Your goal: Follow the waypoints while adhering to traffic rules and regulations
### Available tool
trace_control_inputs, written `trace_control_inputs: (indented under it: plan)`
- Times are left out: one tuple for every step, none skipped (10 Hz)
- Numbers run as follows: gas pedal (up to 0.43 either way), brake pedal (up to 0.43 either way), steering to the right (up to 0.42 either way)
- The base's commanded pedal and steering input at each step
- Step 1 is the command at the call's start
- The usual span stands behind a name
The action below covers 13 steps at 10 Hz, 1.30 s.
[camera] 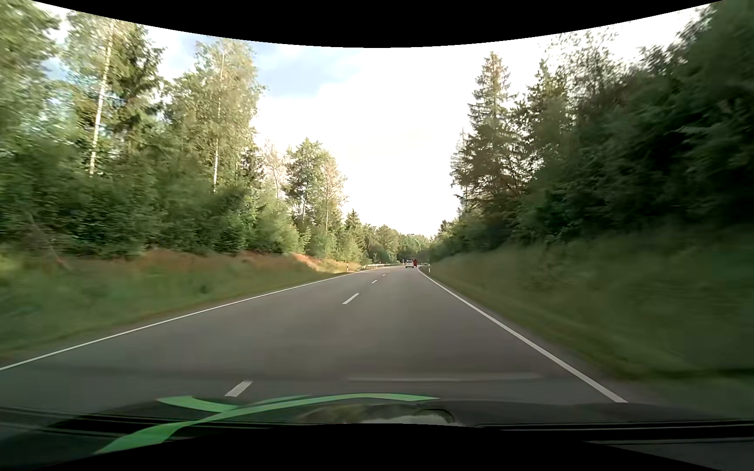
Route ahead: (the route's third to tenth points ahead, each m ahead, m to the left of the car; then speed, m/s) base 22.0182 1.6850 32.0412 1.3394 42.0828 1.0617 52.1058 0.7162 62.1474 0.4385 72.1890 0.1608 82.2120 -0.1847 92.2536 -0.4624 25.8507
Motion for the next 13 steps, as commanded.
trace_control_inputs:
  plan:
    - [0.26,0.0,0.002]
    - [0.248,0.0,0.002]
    - [0.248,0.0,0.002]
    - [0.24,0.0,0.001]
    - [0.24,0.0,0.002]
    - [0.24,0.0,0.002]
    - [0.24,0.0,0.001]
    - [0.228,0.0,0.002]
    - [0.228,0.0,0.001]
    - [0.228,0.0,0.002]
    - [0.228,0.0,0.001]
    - [0.228,0.0,0.002]
    - [0.228,0.0,0.001]
